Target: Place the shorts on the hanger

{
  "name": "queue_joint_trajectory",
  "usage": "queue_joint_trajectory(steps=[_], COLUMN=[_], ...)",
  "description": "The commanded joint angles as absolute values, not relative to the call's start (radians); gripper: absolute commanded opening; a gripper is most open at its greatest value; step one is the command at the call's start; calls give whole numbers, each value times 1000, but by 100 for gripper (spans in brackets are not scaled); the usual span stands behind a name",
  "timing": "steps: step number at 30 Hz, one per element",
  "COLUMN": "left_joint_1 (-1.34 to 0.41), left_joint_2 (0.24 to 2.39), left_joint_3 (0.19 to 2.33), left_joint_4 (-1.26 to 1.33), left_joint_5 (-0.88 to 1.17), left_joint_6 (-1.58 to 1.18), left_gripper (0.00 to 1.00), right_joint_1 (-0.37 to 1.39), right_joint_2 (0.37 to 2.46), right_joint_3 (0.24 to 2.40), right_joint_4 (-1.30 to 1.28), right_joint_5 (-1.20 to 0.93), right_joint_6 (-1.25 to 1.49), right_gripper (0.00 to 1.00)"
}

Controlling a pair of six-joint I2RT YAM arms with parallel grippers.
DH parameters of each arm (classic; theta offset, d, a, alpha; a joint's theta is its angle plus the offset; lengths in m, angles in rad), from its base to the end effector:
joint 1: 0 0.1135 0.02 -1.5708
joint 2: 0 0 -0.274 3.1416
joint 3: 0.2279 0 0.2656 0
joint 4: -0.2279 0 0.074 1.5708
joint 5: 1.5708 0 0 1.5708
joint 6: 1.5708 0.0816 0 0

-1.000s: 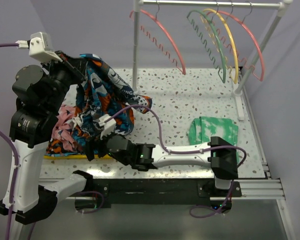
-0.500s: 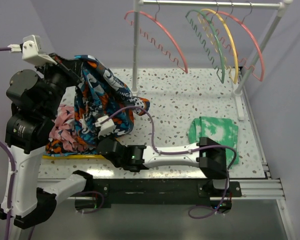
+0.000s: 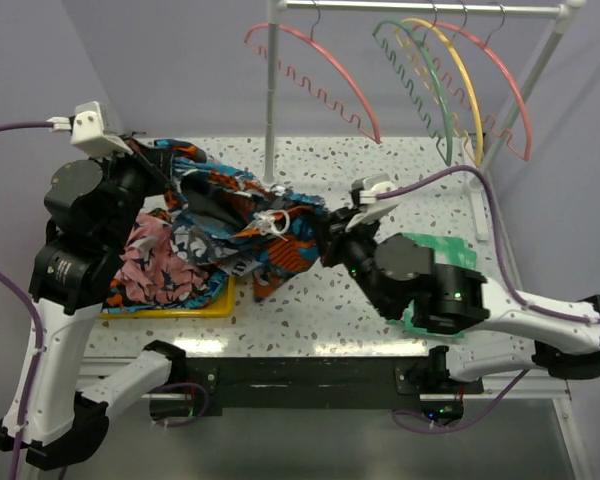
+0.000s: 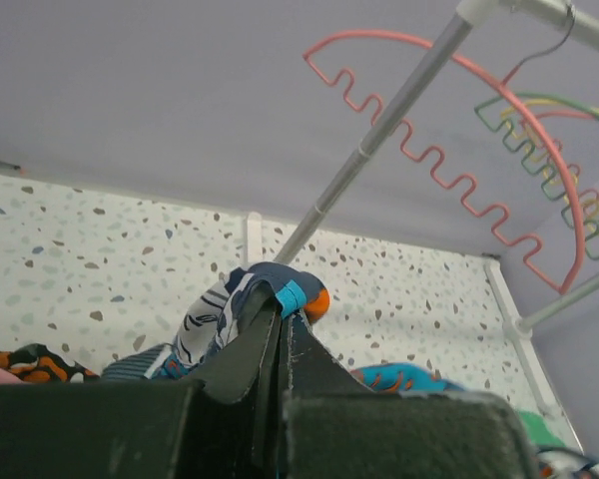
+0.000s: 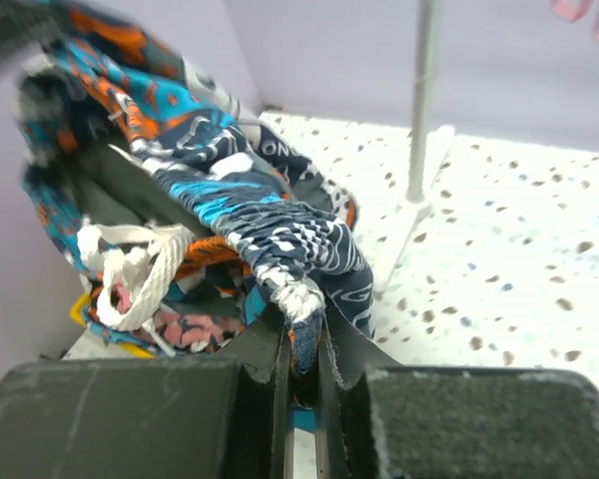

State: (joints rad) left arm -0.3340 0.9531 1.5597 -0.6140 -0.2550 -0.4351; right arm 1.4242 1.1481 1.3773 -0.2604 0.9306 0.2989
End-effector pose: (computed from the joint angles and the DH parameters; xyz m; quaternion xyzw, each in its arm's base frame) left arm 0.1887 -0.0437 0.5325 -0.1250 0.6985 -0.1785 0.6816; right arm 0.1040 0.2562 0.4768 -0.0782 0.7094 0.2622 0.6496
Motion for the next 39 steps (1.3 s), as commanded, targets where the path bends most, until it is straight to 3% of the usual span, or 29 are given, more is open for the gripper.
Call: queue_joint_trajectory(steps=[1, 5, 9, 16, 23, 28, 34, 35, 39], left_joint_1=[-330, -331, -360, -589, -627, -690, -778, -807, -929], left_joint_2=[956, 976, 1006, 1129, 1106, 988, 836, 836, 871], left_joint_3=[1456, 1298, 1126, 954, 850, 798, 727, 724, 645], left_joint_4=[-563, -543, -456, -377, -383, -531, -572, -572, -509], left_joint_5=[-106, 91, 238, 120, 80, -49, -123, -120, -138], left_joint_6=[-445, -440, -427, -440, -423, -439, -552, -567, -685], left_gripper=[0, 0, 0, 0, 49, 58, 44, 36, 21], right_joint_1=[1332, 1166, 1098, 1020, 1015, 1014, 1012, 1012, 1012], right_joint_2=[1101, 1101, 1075, 1022, 1003, 979, 966, 966, 965], right_joint_3=[1503, 1474, 1289, 921, 756, 727, 755, 761, 813], right_joint_4=[-449, -577, -581, -534, -545, -543, -566, -571, -591], right_joint_5=[866, 705, 687, 629, 652, 649, 646, 646, 646], right_joint_6=[205, 294, 397, 583, 707, 712, 690, 683, 664], right_gripper=[0, 0, 0, 0, 0, 0, 0, 0, 0])
